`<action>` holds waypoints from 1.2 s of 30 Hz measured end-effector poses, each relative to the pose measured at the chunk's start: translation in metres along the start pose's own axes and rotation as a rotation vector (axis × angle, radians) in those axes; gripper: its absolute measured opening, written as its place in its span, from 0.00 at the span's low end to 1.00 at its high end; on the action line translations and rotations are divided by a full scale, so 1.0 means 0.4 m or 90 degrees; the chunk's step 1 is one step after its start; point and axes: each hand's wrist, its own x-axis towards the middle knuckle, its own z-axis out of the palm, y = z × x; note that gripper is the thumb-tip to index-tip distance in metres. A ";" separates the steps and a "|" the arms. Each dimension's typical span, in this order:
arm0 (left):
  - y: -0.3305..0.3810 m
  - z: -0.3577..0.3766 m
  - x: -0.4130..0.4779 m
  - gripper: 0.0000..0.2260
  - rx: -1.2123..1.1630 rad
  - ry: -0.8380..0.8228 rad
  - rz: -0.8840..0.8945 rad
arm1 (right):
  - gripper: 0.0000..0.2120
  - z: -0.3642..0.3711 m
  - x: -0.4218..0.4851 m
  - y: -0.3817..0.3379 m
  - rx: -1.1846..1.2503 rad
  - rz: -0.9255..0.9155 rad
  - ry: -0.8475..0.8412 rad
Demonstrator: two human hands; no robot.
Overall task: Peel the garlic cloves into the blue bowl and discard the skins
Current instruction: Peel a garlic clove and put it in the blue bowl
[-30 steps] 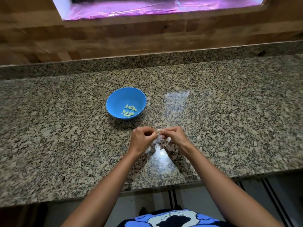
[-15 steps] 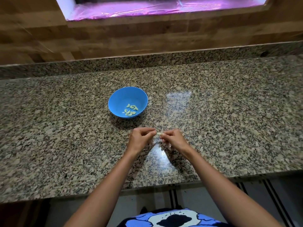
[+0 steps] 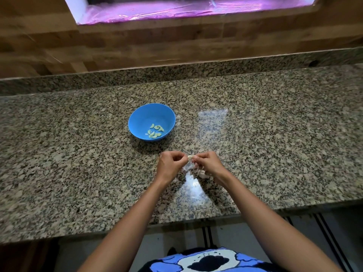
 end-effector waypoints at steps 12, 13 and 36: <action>-0.029 -0.003 -0.004 0.10 -0.048 0.093 -0.031 | 0.09 -0.011 -0.001 0.002 0.035 -0.017 0.015; -0.032 -0.006 -0.005 0.11 -0.050 0.086 -0.036 | 0.08 -0.016 0.003 0.003 0.042 -0.019 0.028; 0.015 -0.025 0.003 0.08 -0.616 -0.056 -0.380 | 0.06 0.003 0.007 0.006 -0.109 -0.139 0.002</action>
